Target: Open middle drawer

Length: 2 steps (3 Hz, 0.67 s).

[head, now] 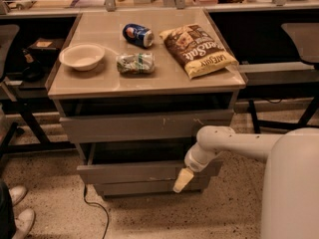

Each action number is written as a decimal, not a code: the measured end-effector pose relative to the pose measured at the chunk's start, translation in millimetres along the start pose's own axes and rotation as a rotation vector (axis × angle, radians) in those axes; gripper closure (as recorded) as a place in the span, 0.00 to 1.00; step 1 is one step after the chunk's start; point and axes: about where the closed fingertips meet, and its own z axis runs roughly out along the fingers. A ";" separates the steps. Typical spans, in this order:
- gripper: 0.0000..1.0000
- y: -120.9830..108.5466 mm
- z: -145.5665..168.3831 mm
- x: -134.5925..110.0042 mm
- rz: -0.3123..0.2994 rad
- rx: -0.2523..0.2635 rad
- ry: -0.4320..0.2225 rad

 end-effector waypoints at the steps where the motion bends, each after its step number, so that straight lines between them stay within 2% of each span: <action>1: 0.00 26.8 -16.3 32.3 0.063 -0.021 0.033; 2: 0.00 29.9 -18.9 36.4 0.073 -0.024 0.038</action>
Offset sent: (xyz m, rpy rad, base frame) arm -0.1448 -0.0768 0.0280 -0.0656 0.2023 -0.1852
